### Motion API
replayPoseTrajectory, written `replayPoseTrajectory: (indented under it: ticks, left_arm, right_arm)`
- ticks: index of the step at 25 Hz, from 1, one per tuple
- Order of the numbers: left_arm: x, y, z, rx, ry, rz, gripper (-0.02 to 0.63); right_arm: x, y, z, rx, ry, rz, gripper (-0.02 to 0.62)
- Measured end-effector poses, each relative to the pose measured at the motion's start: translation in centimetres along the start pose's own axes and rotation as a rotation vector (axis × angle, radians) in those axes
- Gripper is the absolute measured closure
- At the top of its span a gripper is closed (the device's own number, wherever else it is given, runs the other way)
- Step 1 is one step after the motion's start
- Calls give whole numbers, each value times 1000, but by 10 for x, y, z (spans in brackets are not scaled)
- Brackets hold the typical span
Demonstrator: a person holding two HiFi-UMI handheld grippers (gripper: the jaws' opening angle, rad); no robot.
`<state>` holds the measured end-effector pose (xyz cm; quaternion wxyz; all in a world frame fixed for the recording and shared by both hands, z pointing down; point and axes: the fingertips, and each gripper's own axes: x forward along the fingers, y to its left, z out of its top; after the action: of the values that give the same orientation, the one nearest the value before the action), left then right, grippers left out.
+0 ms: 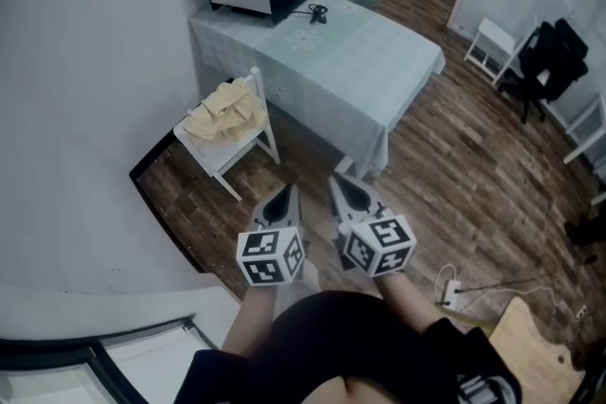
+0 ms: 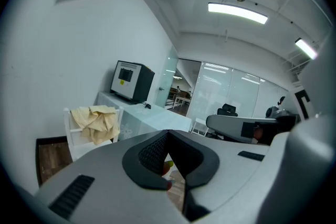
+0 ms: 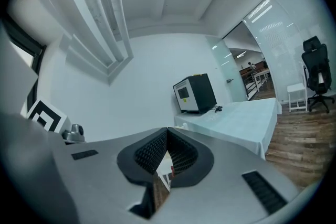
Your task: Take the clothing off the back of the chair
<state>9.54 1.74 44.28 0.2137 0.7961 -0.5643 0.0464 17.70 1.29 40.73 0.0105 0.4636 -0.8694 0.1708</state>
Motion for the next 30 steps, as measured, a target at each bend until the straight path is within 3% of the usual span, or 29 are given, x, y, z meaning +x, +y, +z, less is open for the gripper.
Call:
replayPoseTrajectory:
  ticks: [14,30]
  left_arm:
    - [39,95,50,5,24,4,611]
    - [57,202,77,-21,21,48,612]
  right_arm:
    - [117,36,29,-9,12,22,583]
    - [217,71,25,-33,37,44,583]
